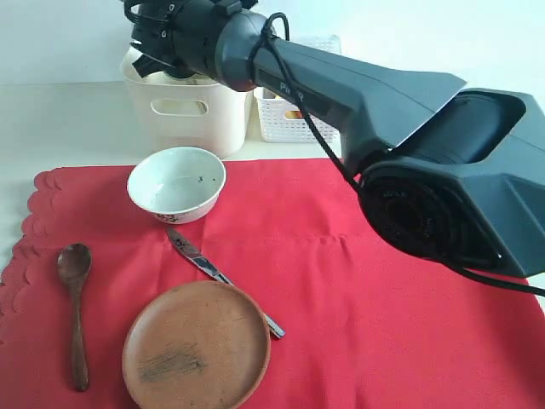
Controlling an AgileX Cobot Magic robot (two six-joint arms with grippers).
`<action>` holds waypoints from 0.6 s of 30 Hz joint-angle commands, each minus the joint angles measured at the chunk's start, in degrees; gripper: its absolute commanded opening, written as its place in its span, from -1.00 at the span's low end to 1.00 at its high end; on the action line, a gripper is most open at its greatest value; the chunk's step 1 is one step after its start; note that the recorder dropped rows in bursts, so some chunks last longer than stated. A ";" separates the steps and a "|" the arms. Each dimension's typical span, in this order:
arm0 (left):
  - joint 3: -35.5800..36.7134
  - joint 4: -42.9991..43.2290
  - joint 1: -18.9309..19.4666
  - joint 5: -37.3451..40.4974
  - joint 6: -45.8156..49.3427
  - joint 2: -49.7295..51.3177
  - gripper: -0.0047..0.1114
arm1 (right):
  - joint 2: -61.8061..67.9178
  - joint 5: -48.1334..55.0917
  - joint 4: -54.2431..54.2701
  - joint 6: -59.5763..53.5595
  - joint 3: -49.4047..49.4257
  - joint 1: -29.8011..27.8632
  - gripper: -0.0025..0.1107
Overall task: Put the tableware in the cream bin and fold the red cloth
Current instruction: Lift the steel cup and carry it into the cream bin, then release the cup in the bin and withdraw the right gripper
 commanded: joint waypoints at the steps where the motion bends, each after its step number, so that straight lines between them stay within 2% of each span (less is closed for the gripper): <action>1: 0.20 0.21 0.08 -0.26 -0.12 -0.38 -0.79 | -0.24 -0.39 1.19 1.27 -0.60 -0.45 -0.58; 4: 0.20 0.21 0.08 -0.26 -0.12 -0.38 -0.79 | -0.37 -0.17 1.19 1.27 -0.60 -0.45 -0.25; 7: 0.20 0.21 0.08 -0.26 -0.12 -0.38 -0.79 | -1.68 0.12 2.56 1.17 -0.60 -0.45 -0.07; 11: 0.20 0.21 0.08 -0.26 -0.12 -0.38 -0.79 | -5.08 1.83 5.88 0.33 -0.60 -0.45 -0.02; 18: 0.20 0.21 0.08 -0.26 -0.12 -0.38 -0.79 | -12.52 5.34 20.28 -16.14 -0.60 1.40 -0.12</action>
